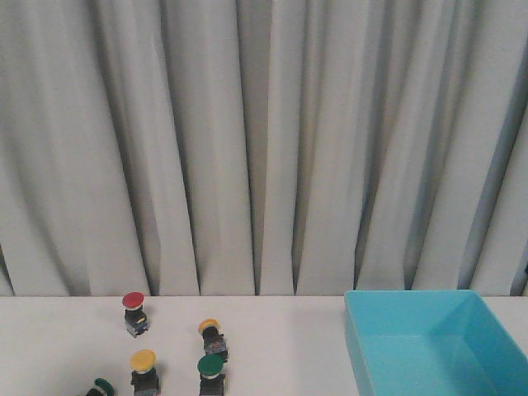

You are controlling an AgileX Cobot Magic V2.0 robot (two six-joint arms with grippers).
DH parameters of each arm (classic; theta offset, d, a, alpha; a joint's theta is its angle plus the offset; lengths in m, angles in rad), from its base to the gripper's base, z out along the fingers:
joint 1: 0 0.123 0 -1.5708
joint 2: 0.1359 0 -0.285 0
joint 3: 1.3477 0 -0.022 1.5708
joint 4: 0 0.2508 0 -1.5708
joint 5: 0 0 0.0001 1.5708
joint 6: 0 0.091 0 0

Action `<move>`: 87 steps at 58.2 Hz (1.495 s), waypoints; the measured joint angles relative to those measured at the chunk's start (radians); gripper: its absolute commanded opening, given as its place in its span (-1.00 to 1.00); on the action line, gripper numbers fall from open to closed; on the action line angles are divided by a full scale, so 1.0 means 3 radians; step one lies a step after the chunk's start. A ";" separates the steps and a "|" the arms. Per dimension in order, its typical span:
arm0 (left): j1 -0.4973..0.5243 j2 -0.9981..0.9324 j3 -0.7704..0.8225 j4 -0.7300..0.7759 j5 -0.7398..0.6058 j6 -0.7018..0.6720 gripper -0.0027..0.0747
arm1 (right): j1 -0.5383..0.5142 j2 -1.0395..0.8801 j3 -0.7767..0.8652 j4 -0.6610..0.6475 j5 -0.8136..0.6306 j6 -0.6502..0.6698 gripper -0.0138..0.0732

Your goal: Pick red and yellow buttons and place in box

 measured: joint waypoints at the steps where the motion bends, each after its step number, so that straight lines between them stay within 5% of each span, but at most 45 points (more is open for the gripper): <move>1: 0.0000 0.0020 0.0000 0.0000 -0.0009 0.0000 -0.95 | 0.0024 0.0004 0.0000 0.0000 0.0032 0.0000 -0.70; 15: -0.0023 0.0280 0.0000 0.0000 -0.0022 0.0000 -0.88 | 0.0152 0.0014 -0.0003 -0.0092 0.0219 -0.0025 -0.64; 24: -0.0082 0.0406 -0.0147 0.0000 0.0007 0.0000 -0.65 | 0.0152 0.0014 -0.0060 -0.0436 0.0383 -0.0158 -0.32; 38: -0.0246 0.0506 -0.0985 0.0000 0.0765 0.0000 0.32 | 0.0152 0.0014 -0.0079 -0.0537 0.0787 -0.0173 0.51; 45: -0.0307 0.0632 -0.1297 0.0000 0.1112 0.0107 0.65 | 0.0152 0.0014 -0.0079 -0.0537 0.0812 -0.0173 0.71; 70: -0.0359 0.0804 -0.1356 -0.0313 0.1382 0.0095 0.46 | 0.0152 0.0014 -0.0079 -0.0537 0.0812 -0.0173 0.63; 87: -0.0359 0.1517 -0.1362 -0.1412 0.1994 0.1307 0.42 | 0.0152 0.0014 -0.0079 -0.0537 0.0833 -0.0173 0.63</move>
